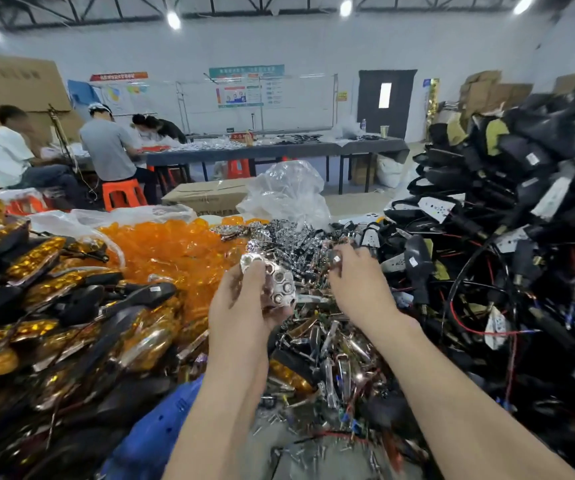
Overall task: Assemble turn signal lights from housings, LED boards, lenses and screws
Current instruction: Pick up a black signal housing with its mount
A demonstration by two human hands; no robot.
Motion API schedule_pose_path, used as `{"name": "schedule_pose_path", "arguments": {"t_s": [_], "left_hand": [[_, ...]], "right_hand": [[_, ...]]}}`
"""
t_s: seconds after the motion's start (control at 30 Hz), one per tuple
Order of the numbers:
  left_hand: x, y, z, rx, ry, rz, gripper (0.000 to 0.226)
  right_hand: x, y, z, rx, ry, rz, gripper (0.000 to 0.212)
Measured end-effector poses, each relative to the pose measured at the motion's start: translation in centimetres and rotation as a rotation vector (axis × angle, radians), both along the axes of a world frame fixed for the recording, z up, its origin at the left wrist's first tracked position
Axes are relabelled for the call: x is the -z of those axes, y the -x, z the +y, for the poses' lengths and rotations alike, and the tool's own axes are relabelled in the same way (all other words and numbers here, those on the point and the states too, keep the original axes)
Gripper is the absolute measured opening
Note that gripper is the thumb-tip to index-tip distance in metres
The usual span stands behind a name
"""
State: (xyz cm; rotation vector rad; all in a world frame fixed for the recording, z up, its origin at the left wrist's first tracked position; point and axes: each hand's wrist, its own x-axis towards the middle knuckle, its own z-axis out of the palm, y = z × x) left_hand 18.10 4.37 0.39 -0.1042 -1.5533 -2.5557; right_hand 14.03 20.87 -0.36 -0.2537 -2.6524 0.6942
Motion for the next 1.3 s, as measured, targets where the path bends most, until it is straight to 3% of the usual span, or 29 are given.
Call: {"name": "schedule_pose_path", "arguments": {"t_s": [0.13, 0.23, 0.33, 0.5, 0.6, 0.7, 0.9, 1.03, 1.17, 1.3], "left_hand": [[-0.6, -0.5, 0.2, 0.029, -0.121, -0.033, 0.011], [-1.1, -0.1, -0.5, 0.034, -0.13, -0.011, 0.006], [-1.1, 0.1, -1.4, 0.048, -0.162, -0.04, 0.006], [-2.1, 0.1, -1.9, 0.114, -0.117, -0.036, 0.005], [-3.2, -1.3, -1.7, 0.091, 0.138, 0.08, 0.016], [-4.5, -3.5, -0.9, 0.036, 0.431, 0.284, 0.015], [-5.7, -5.5, 0.1, 0.006, 0.538, 0.426, 0.012], [-5.2, -5.6, 0.0, 0.027, 0.715, 0.441, 0.024], [-4.6, -5.3, -0.2, 0.091, 0.88, 0.492, 0.01], [-3.8, -4.4, 0.0, 0.065, 0.927, 0.447, 0.017]], "right_hand": [[1.4, 0.2, 1.3, 0.11, -0.51, -0.265, 0.031], [2.0, 0.1, 1.7, 0.126, -0.546, -0.267, 0.023], [0.7, 0.2, 2.3, 0.127, -0.11, -0.21, 0.018], [-4.5, -1.5, 1.5, -0.121, 1.026, 0.047, 0.016], [-7.9, -3.5, 0.1, -0.408, 1.552, 0.169, 0.018], [-10.6, -5.6, -1.2, -0.614, 1.784, 0.263, 0.019], [-11.8, -8.6, -2.9, -0.728, 1.802, 0.392, 0.022], [-8.7, -10.0, -3.0, -0.625, 1.68, 0.362, 0.037], [-5.0, -10.5, -3.2, -0.583, 1.58, 0.313, 0.034], [-3.3, -10.1, -3.2, -0.631, 1.576, 0.277, 0.041]]}}
